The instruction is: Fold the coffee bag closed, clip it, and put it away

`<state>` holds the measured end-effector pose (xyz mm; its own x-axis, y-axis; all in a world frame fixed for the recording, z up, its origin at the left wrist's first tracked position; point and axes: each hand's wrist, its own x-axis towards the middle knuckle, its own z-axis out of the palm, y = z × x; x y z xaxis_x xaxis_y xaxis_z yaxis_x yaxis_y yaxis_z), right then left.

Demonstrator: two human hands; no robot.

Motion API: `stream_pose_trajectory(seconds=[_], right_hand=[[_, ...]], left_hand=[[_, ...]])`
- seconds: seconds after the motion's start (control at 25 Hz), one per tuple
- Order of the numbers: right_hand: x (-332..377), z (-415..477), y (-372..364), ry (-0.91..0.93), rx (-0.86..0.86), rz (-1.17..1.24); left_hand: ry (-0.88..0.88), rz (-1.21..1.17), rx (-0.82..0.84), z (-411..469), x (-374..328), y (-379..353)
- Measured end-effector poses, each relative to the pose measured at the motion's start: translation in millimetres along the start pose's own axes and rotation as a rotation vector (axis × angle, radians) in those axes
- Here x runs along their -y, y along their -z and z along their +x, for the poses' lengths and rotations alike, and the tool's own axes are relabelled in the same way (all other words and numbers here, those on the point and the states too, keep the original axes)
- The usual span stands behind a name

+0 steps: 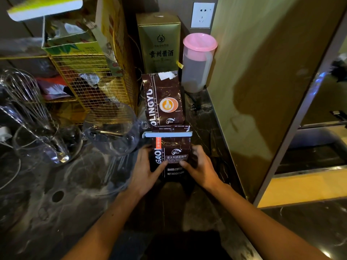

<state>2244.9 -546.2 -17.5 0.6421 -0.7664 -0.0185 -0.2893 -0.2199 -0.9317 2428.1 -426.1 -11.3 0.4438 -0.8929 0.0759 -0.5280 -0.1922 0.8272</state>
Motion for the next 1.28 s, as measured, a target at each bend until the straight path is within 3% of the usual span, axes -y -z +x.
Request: stream_pose_trajectory(seconds=[0.4, 0.64, 0.76, 1.08, 1.28], right_hand=[[4.8, -9.6, -4.7, -0.073, -0.062, -0.076], [29.1, -25.6, -3.1, -0.044, -0.107, -0.040], [37.6, -39.1, -2.4, 0.005, -0.111, -0.137], [80.5, -77.3, -17.6, 0.083, -0.058, -0.514], [119.6, -91.7, -20.8, 0.208, -0.112, -0.744]], left_hand=[[0.084, -0.046, -0.019, -7.4, -0.8, -2.8], [0.027, -0.086, -0.077, -22.5, -9.8, 5.1], [-0.020, -0.086, -0.063, -31.2, -16.8, 13.1], [-0.198, 0.249, 0.085, -62.5, -28.0, 46.2], [-0.325, 0.440, -0.031, -69.4, -50.7, 70.2]])
